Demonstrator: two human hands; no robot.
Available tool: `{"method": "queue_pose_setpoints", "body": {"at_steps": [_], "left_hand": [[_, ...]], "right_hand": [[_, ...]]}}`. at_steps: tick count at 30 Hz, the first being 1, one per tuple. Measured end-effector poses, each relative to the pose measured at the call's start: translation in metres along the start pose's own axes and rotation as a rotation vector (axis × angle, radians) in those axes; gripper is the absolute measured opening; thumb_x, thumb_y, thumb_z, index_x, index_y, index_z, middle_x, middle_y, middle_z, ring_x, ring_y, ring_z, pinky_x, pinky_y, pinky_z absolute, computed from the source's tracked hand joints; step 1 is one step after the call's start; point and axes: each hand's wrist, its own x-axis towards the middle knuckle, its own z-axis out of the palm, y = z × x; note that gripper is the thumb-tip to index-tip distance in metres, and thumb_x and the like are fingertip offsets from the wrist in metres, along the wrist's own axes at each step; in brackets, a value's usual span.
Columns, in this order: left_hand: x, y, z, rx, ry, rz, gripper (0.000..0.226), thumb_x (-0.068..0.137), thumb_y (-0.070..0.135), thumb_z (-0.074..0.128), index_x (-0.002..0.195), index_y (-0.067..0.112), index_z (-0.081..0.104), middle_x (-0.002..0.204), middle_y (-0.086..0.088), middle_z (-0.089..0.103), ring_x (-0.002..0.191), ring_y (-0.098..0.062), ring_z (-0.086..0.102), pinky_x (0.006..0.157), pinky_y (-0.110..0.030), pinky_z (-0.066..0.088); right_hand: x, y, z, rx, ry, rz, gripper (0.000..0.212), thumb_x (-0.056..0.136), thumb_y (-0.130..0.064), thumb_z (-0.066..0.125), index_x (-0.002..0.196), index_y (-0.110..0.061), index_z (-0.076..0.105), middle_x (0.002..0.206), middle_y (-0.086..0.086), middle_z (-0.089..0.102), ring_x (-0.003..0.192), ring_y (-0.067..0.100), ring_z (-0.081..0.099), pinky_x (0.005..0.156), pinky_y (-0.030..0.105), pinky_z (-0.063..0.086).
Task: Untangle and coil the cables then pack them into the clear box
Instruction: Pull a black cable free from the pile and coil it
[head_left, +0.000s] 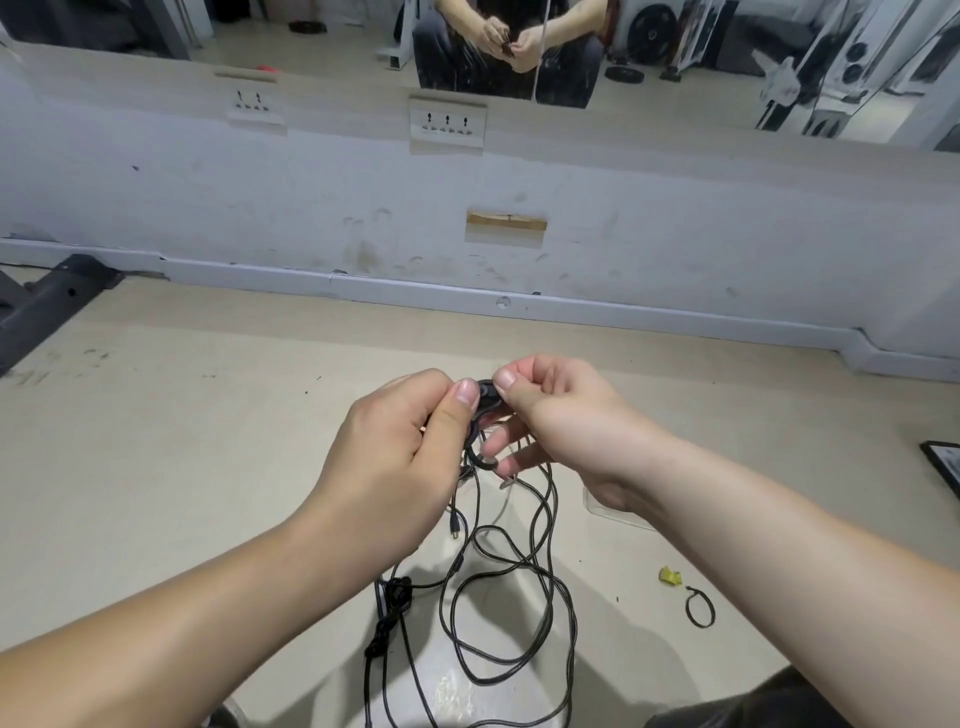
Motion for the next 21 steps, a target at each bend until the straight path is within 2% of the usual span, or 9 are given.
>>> {"method": "queue_pose_setpoints", "body": {"at_steps": [2, 5, 8, 10, 12, 14, 16, 18, 21], "left_hand": [[-0.001, 0.004, -0.002, 0.038, -0.014, 0.098, 0.037, 0.102, 0.038, 0.047, 0.071, 0.018, 0.052, 0.069, -0.002, 0.054, 0.069, -0.021, 0.053, 0.065, -0.045, 0.046], [-0.001, 0.008, -0.006, 0.019, -0.063, 0.156, 0.032, 0.102, 0.044, 0.044, 0.076, 0.028, 0.053, 0.073, 0.006, 0.057, 0.072, -0.014, 0.054, 0.064, -0.023, 0.044], [-0.001, 0.006, -0.005, 0.037, -0.125, 0.156, 0.03, 0.102, 0.04, 0.047, 0.075, 0.03, 0.053, 0.073, 0.012, 0.056, 0.071, -0.01, 0.052, 0.062, -0.013, 0.038], [-0.001, 0.005, -0.003, 0.074, -0.16, 0.199, 0.031, 0.104, 0.033, 0.049, 0.073, 0.034, 0.051, 0.074, 0.011, 0.053, 0.071, -0.01, 0.051, 0.064, -0.013, 0.037], [-0.001, 0.003, -0.003, 0.113, -0.203, 0.294, 0.028, 0.105, 0.03, 0.048, 0.079, 0.038, 0.05, 0.078, 0.012, 0.051, 0.076, -0.012, 0.053, 0.068, -0.018, 0.039], [-0.001, -0.001, -0.005, 0.153, -0.246, 0.366, 0.027, 0.106, 0.03, 0.046, 0.083, 0.025, 0.058, 0.084, 0.009, 0.05, 0.079, -0.015, 0.053, 0.07, -0.03, 0.044], [-0.001, -0.005, -0.006, 0.225, -0.269, 0.433, 0.033, 0.107, 0.03, 0.045, 0.084, 0.01, 0.058, 0.087, 0.004, 0.049, 0.08, -0.019, 0.051, 0.07, -0.037, 0.045], [0.0, -0.006, -0.008, 0.313, -0.301, 0.494, 0.032, 0.106, 0.029, 0.048, 0.082, 0.009, 0.056, 0.091, 0.003, 0.049, 0.08, -0.017, 0.047, 0.069, -0.037, 0.045], [-0.002, -0.011, -0.011, 0.479, -0.386, 0.563, 0.029, 0.106, 0.037, 0.049, 0.087, 0.019, 0.061, 0.111, 0.004, 0.051, 0.088, -0.007, 0.047, 0.073, -0.029, 0.046]], "right_hand": [[-0.002, -0.003, -0.002, 0.082, -0.036, -0.024, 0.015, 0.108, -0.02, 0.05, 0.102, -0.008, 0.058, 0.079, 0.007, 0.069, 0.065, 0.021, 0.062, 0.065, 0.041, 0.054], [-0.003, -0.005, -0.005, 0.159, -0.069, -0.063, 0.013, 0.107, -0.015, 0.05, 0.097, -0.011, 0.057, 0.065, 0.001, 0.066, 0.059, 0.019, 0.057, 0.062, 0.035, 0.049], [-0.002, 0.0, -0.004, 0.193, -0.011, -0.02, 0.01, 0.106, -0.01, 0.052, 0.099, -0.013, 0.059, 0.066, 0.002, 0.064, 0.056, 0.018, 0.056, 0.06, 0.034, 0.046], [0.0, 0.002, -0.004, 0.25, 0.014, 0.039, 0.011, 0.105, -0.01, 0.053, 0.1, -0.015, 0.061, 0.07, 0.002, 0.065, 0.056, 0.017, 0.055, 0.059, 0.033, 0.045], [0.003, 0.001, -0.008, 0.299, 0.006, 0.08, 0.013, 0.104, -0.009, 0.053, 0.104, -0.017, 0.063, 0.071, 0.0, 0.066, 0.056, 0.015, 0.056, 0.065, 0.035, 0.045], [0.005, 0.0, -0.012, 0.322, -0.038, 0.112, 0.015, 0.102, -0.007, 0.054, 0.104, -0.019, 0.063, 0.071, -0.002, 0.065, 0.056, 0.013, 0.056, 0.073, 0.039, 0.045], [0.006, -0.001, -0.015, 0.328, -0.082, 0.145, 0.016, 0.1, -0.007, 0.055, 0.101, -0.021, 0.062, 0.072, -0.003, 0.065, 0.057, 0.012, 0.056, 0.069, 0.035, 0.048], [0.006, 0.0, -0.018, 0.324, -0.083, 0.186, 0.014, 0.099, -0.009, 0.058, 0.1, -0.022, 0.062, 0.076, -0.003, 0.067, 0.059, 0.012, 0.059, 0.064, 0.032, 0.051], [0.009, 0.002, -0.022, 0.348, -0.03, 0.229, 0.01, 0.1, -0.012, 0.06, 0.103, -0.021, 0.062, 0.08, 0.0, 0.072, 0.064, 0.015, 0.065, 0.068, 0.033, 0.055]]}}
